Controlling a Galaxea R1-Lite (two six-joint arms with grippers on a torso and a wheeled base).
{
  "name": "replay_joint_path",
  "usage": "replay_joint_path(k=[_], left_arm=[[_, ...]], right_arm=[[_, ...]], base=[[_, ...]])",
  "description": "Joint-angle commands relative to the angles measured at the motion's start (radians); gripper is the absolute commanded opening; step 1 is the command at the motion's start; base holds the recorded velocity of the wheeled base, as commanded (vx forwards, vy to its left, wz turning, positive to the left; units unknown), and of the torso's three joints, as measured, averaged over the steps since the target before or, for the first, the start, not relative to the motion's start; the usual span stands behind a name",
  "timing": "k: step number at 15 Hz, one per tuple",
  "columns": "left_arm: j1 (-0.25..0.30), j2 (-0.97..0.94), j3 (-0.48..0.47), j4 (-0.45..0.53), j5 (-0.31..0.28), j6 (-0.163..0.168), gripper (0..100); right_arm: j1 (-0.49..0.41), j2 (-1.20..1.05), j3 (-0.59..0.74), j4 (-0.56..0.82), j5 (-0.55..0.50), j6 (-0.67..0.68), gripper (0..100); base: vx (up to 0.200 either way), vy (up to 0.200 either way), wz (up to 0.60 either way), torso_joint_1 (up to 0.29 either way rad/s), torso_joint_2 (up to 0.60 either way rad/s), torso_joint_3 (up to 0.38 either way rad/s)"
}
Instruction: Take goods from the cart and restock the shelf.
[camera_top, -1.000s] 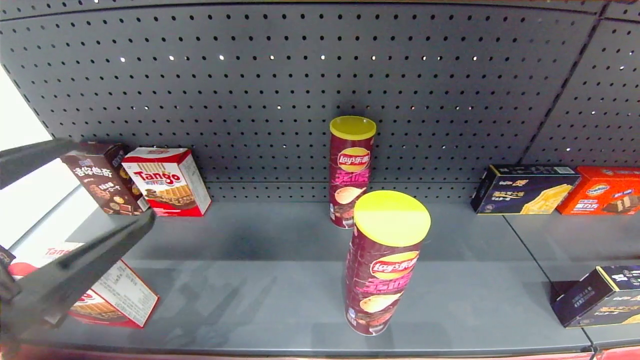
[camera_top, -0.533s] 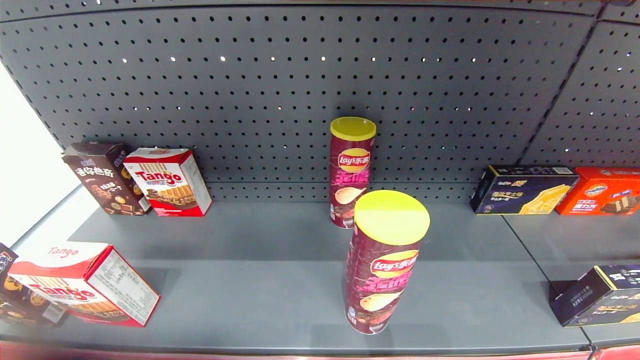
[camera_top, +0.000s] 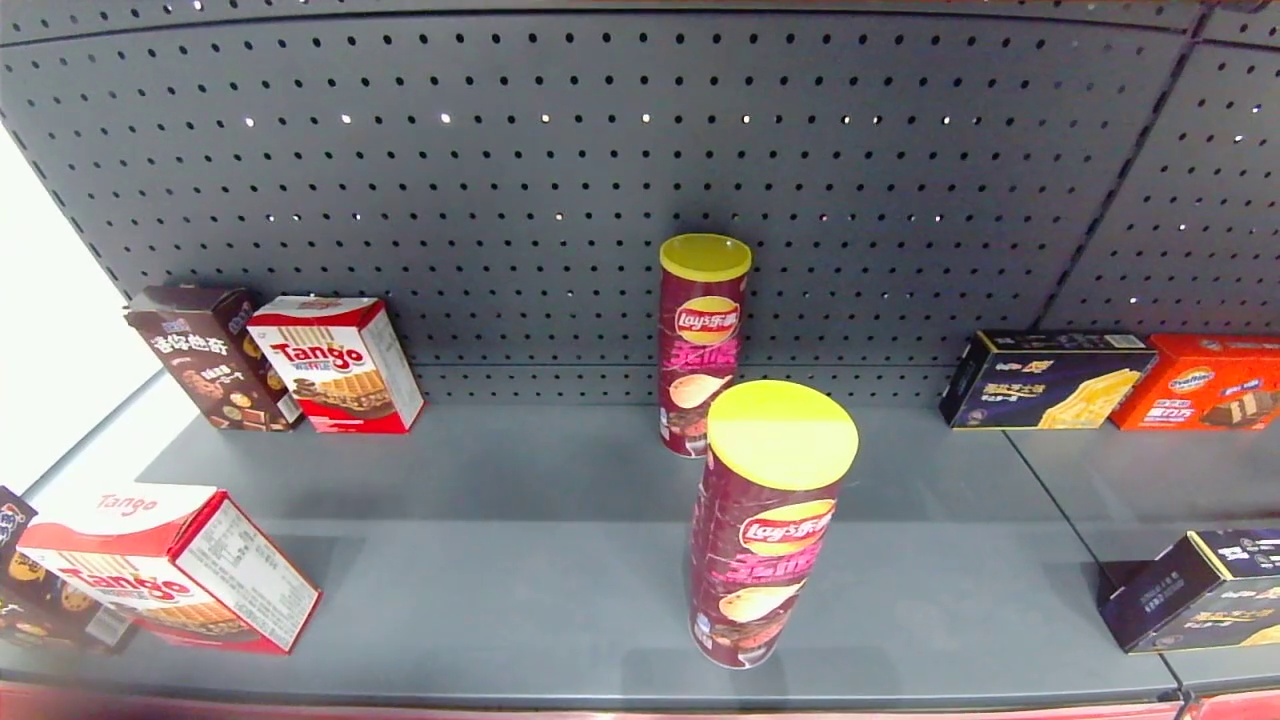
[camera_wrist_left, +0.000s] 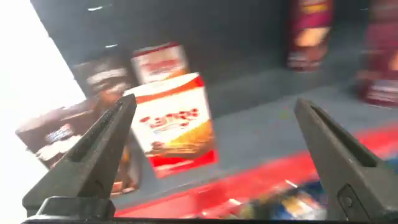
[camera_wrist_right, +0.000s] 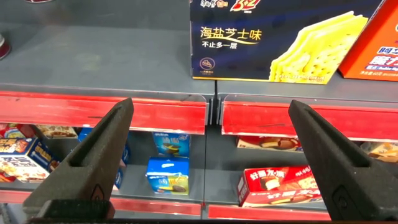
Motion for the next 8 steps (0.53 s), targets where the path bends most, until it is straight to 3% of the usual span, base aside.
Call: replay_joint_path(k=[1,3,4,5,7,8], left_arm=[[0.166,0.088,0.125,-0.064,-0.001,-0.008,100],[0.249,-0.001,0.128,0.062,0.001,0.0,100],[0.249,-0.004,0.128,0.065,0.001,0.0,100],[0.237,-0.017,0.128,0.175,-0.019,0.001,100],[0.179,-0.086,0.127,0.186,-0.074,-0.008,100],[0.188,-0.09,0.125,0.189,-0.076,-0.012,100]], right_arm=[[0.0,0.0,0.0,0.0,0.001,0.0,100],[0.001,0.0,0.0,0.0,0.001,0.0,100],[0.0,0.0,0.0,0.0,0.001,0.0,100],[0.001,0.0,0.0,0.0,-0.001,0.0,100],[0.0,0.0,0.0,0.0,0.001,0.0,100],[0.0,0.0,0.0,0.0,0.001,0.0,100]], base=[[0.0,0.0,0.0,0.0,0.0,0.0],[0.0,0.0,0.0,0.0,0.0,0.0],[0.0,0.0,0.0,0.0,0.0,0.0],[0.0,0.0,0.0,0.0,0.0,0.0],[0.0,0.0,0.0,0.0,0.0,0.0],[0.0,0.0,0.0,0.0,0.0,0.0]])
